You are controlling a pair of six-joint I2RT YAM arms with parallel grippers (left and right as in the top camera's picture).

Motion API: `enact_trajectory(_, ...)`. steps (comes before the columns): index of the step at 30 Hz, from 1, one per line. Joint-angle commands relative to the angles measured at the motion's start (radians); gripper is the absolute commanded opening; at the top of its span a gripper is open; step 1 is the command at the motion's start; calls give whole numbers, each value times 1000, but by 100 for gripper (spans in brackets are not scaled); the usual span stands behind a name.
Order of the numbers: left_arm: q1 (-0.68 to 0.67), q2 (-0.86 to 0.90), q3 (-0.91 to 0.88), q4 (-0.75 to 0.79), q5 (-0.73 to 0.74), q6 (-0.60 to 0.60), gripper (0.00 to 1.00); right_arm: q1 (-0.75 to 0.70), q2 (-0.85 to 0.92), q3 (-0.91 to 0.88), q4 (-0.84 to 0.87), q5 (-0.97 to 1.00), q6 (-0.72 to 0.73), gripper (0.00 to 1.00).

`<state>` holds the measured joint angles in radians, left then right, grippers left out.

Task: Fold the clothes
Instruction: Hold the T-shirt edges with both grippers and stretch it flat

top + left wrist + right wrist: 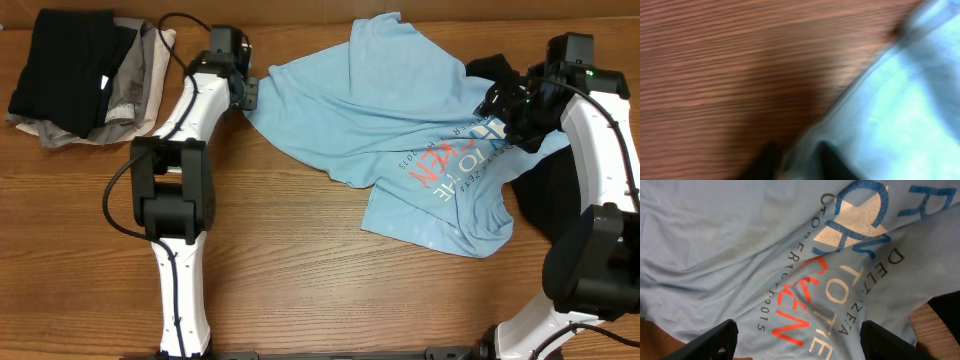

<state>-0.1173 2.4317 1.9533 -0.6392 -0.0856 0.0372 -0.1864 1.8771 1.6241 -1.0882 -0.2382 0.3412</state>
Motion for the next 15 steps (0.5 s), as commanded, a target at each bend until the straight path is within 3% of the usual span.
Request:
enact_trajectory(1,-45,66,-34,-39,8,45,4,2,-14,27,-14,14,-5,81)
enact_trajectory(7,-49,64,-29,-55,12,-19,4,2,-14,27,-29,13,-5,78)
enact_trajectory(15,13,43,39,-201,20,-113,4,2,-14,27,-35,9,-5,77)
